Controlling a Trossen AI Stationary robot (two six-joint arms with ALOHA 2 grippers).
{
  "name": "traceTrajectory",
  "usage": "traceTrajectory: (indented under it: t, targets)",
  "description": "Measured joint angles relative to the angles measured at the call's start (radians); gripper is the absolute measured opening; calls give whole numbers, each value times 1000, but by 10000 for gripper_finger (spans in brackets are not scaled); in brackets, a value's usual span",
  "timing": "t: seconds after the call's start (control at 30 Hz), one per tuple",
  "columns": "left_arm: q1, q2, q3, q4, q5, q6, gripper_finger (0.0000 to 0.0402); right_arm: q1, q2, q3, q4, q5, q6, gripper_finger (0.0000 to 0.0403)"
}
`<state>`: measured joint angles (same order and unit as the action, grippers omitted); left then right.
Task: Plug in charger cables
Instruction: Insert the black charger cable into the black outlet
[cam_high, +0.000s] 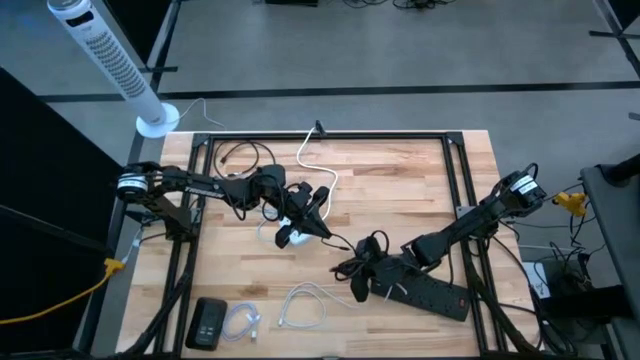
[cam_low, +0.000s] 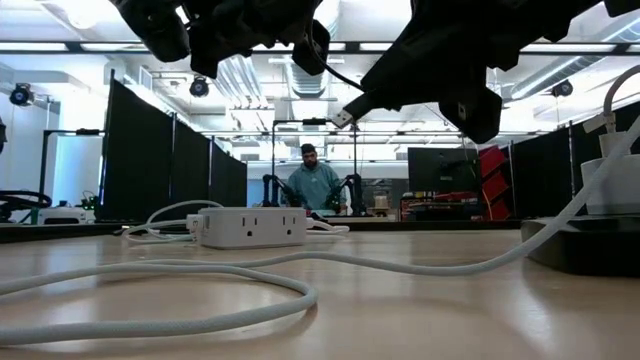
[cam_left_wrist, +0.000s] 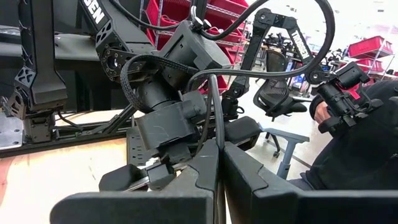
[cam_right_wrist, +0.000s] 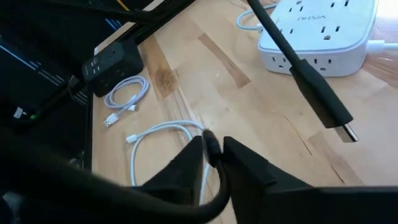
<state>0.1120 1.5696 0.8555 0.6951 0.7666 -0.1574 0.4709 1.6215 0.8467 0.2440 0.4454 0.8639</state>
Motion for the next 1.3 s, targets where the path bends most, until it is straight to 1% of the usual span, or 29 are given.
traceTrajectory:
  t: [0.1, 0.13, 0.37, 0.5, 0.6, 0.67, 0.73, 0.8, 0.87, 0.93, 1.03, 1.13, 1.3]
  targets:
    - [0, 0, 0, 0, 0, 0, 0, 0, 0, 0, 0, 0, 1, 16]
    - [0, 0, 0, 0, 0, 0, 0, -2, 0, 0, 1, 1, 1, 12]
    - [0, 0, 0, -11, 2, -13, 1, -2, -2, 0, -7, 0, -4, 12]
    - [1, 0, 0, -99, 14, 2, 23, 3, -32, 0, -63, -8, -27, 12]
    - [2, 0, 0, -236, 27, 62, 40, 15, -70, 6, -184, -8, -36, 12]
    - [4, 0, 0, -330, 27, 122, 49, 26, -97, 30, -342, -10, -34, 12]
    - [6, 0, 0, -407, 26, 181, 55, 35, -115, 76, -536, -8, -5, 12]
    - [8, 0, -1, -452, 8, 224, 60, 45, -122, 123, -708, -7, 37, 12]
    - [8, 0, -1, -466, -32, 245, 63, 55, -122, 169, -822, -18, 58, 12]
    - [8, 0, -1, -466, -81, 251, 65, 64, -122, 199, -859, -52, 54, 12]
    - [11, 0, -1, -467, -148, 254, 65, 73, -115, 222, -862, -106, 43, 12]
    - [18, 0, -1, -470, -155, 254, 64, 72, -95, 220, -868, -159, 82, 12]
    - [25, 0, -1, -489, -156, 254, 68, 72, -52, 211, -924, -209, 147, 12]
